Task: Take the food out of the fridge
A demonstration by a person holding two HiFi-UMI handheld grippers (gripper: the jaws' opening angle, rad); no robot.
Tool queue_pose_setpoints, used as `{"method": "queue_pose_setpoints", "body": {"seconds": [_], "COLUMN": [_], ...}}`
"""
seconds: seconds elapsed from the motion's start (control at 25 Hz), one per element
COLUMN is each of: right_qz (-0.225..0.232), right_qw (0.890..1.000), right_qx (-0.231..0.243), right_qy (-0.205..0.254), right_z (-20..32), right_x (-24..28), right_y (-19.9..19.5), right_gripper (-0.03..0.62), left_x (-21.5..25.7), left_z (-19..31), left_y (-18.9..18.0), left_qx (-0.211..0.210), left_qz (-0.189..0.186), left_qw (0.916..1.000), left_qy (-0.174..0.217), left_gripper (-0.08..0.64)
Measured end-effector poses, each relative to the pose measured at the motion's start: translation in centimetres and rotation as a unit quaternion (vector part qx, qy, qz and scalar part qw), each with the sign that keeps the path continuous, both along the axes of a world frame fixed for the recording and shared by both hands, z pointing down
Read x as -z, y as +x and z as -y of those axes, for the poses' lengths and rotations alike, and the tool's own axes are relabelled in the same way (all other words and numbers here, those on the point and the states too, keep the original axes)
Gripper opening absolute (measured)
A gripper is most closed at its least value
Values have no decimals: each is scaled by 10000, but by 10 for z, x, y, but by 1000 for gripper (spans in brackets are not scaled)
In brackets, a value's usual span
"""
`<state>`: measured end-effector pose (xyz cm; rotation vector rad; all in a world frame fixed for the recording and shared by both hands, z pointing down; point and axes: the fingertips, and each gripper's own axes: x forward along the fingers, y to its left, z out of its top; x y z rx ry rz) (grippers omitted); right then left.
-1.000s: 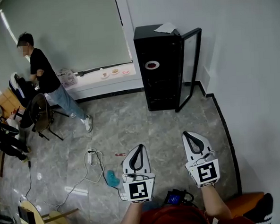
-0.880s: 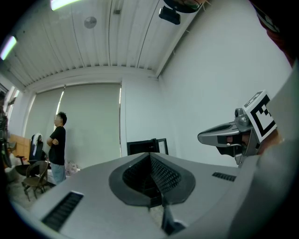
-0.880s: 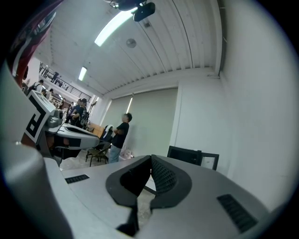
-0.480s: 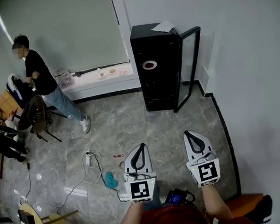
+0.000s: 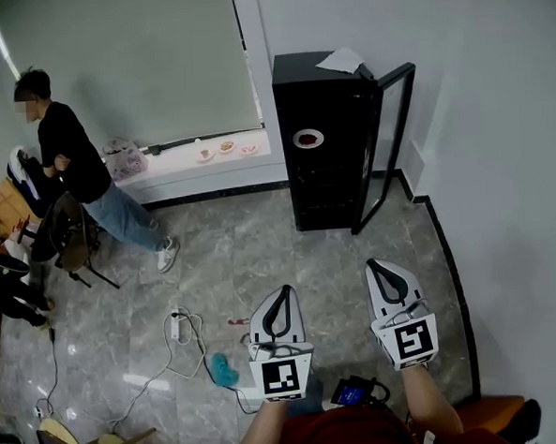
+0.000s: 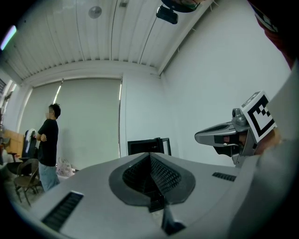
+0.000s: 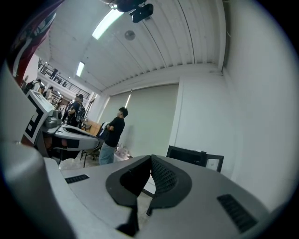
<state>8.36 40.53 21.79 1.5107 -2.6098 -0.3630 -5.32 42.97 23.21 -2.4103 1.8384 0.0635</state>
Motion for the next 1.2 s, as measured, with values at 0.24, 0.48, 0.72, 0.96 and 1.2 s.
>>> {"method": "queue_pose_setpoints", "body": {"seconds": [0.24, 0.48, 0.72, 0.96, 1.2], "right_qz": [-87, -160, -107, -177, -106], "right_qw": [9999, 9997, 9994, 9989, 9989], "right_qx": [-78, -169, -325, -436, -448], "right_qy": [-44, -118, -36, 25, 62], "right_z": [47, 84, 107, 121, 146], "right_x": [-2, -4, 2, 2, -3], "right_y": [-32, -64, -85, -96, -89], "right_gripper": [21, 21, 21, 21, 21], "left_x": [0, -3, -4, -1, -11], "left_z": [46, 87, 112, 133, 158], "left_y": [-33, -69, -92, -108, -104], "left_qx": [-72, -145, -257, -278, -305], "left_qz": [-78, 65, 102, -153, 109], "left_qw": [9999, 9997, 9995, 9995, 9993], "left_qy": [3, -158, -117, 8, -207], "left_gripper": [14, 14, 14, 14, 14]}}
